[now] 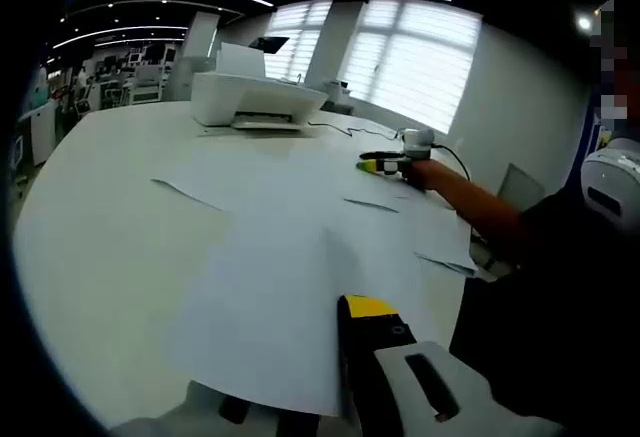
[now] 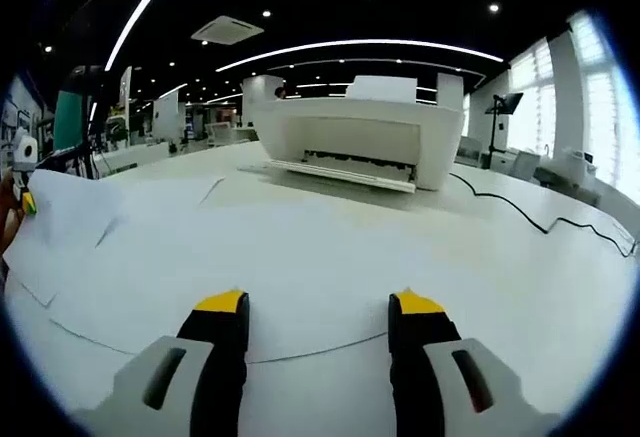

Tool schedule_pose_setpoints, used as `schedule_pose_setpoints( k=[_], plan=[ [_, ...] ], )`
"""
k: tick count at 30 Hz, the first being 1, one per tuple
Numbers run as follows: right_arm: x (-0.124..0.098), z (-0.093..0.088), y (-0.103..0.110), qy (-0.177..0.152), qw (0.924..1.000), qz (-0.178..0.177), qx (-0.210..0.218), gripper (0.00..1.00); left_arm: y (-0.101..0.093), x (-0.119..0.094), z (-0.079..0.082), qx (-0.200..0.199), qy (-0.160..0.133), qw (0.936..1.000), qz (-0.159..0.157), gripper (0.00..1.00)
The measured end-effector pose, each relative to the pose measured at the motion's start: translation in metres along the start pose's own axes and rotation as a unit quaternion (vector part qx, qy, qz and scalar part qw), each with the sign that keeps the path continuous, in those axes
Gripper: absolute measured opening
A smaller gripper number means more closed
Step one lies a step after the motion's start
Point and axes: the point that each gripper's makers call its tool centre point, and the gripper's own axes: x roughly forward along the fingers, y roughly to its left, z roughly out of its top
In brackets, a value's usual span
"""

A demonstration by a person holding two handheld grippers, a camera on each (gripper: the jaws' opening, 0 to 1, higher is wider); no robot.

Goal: Organize the stack of printing papers by aligning and flattening the scattered papers on the table

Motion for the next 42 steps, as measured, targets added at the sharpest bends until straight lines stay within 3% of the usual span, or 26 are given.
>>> schedule_pose_setpoints(
  k=[5, 6, 7, 11, 15, 24, 32, 42],
  plan=[
    [-0.005, 0.001, 0.001, 0.002, 0.9999, 0.016, 0.001, 0.66, 0.002, 0.000, 0.001, -0.001, 0.000, 1.0000, 0.001, 0.07],
    [-0.012, 0.014, -0.010, -0.032, 0.9994, 0.006, 0.015, 0.66, 0.002, 0.000, 0.001, -0.001, 0.000, 1.0000, 0.001, 0.07],
    [-0.014, 0.016, -0.015, -0.039, 0.9989, 0.001, 0.026, 0.66, 0.002, 0.000, 0.002, -0.002, 0.001, 1.0000, 0.000, 0.07],
    [-0.028, 0.009, -0.056, -0.020, 0.9988, -0.037, 0.025, 0.70, 0.004, -0.001, 0.002, -0.002, 0.002, 1.0000, 0.003, 0.07],
    [-0.038, 0.004, -0.084, -0.004, 0.9983, -0.056, 0.014, 0.72, 0.005, 0.000, 0.002, -0.005, 0.003, 1.0000, 0.004, 0.07],
    [-0.041, -0.004, -0.114, 0.013, 0.9976, -0.067, 0.012, 0.72, 0.005, 0.001, 0.003, -0.006, 0.006, 0.9999, 0.006, 0.07],
    [-0.040, -0.021, -0.130, 0.017, 0.9962, -0.072, 0.045, 0.64, 0.005, 0.002, 0.004, -0.007, 0.009, 0.9999, 0.011, 0.07],
    [-0.038, -0.023, -0.122, 0.018, 0.9964, -0.069, 0.045, 0.47, 0.004, 0.003, 0.003, -0.011, 0.009, 0.9998, 0.012, 0.07]
  ],
)
